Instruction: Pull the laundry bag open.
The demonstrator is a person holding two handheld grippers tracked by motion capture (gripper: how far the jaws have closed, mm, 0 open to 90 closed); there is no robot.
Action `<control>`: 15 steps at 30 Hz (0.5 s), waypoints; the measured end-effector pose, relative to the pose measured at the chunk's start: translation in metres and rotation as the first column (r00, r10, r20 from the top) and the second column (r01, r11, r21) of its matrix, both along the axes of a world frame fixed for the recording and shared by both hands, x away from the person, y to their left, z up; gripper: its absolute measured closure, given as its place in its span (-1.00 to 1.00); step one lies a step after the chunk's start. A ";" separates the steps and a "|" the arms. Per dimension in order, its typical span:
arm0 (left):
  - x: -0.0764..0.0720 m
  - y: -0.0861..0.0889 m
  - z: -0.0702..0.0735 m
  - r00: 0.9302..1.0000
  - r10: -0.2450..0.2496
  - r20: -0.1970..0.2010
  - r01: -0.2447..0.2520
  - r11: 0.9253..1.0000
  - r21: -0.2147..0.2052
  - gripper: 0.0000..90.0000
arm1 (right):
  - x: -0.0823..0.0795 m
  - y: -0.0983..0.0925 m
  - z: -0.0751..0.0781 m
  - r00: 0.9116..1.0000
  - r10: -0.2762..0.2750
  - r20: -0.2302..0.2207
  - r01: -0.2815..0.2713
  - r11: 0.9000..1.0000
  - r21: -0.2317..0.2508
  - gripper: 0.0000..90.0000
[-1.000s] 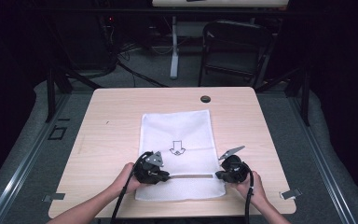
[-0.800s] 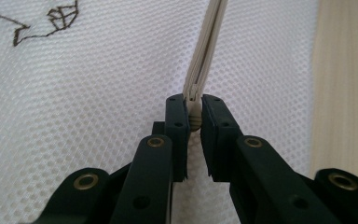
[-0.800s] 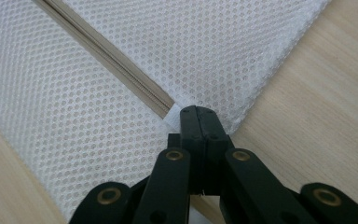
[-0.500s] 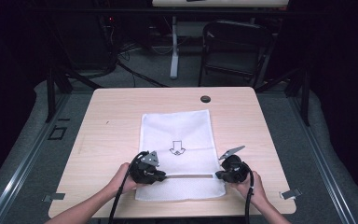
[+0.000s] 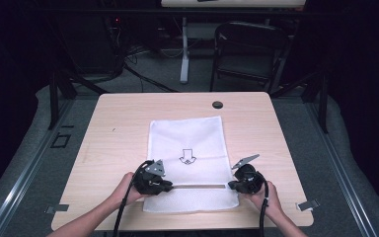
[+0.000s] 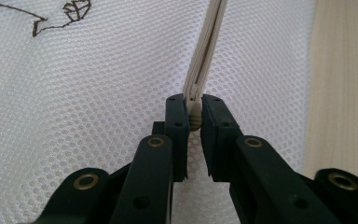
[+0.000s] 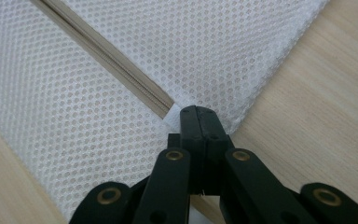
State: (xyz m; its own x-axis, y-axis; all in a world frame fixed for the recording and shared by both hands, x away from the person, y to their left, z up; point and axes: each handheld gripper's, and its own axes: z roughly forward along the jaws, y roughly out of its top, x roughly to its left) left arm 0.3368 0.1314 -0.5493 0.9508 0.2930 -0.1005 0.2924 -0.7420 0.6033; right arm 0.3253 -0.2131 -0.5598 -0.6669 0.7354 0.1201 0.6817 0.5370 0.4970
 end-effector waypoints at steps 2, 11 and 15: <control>0.000 0.002 0.000 1.000 0.004 0.001 -0.004 1.000 -0.002 0.81 | 0.000 0.000 0.000 1.000 -0.003 -0.003 0.003 1.000 0.000 1.00; -0.002 0.011 0.001 1.000 0.010 0.002 -0.010 1.000 -0.009 0.81 | 0.000 0.000 0.000 1.000 0.000 -0.001 0.000 1.000 0.000 1.00; -0.002 0.015 0.002 1.000 0.012 -0.001 -0.012 1.000 -0.007 0.82 | 0.000 0.000 0.000 1.000 -0.004 -0.003 0.004 1.000 -0.001 1.00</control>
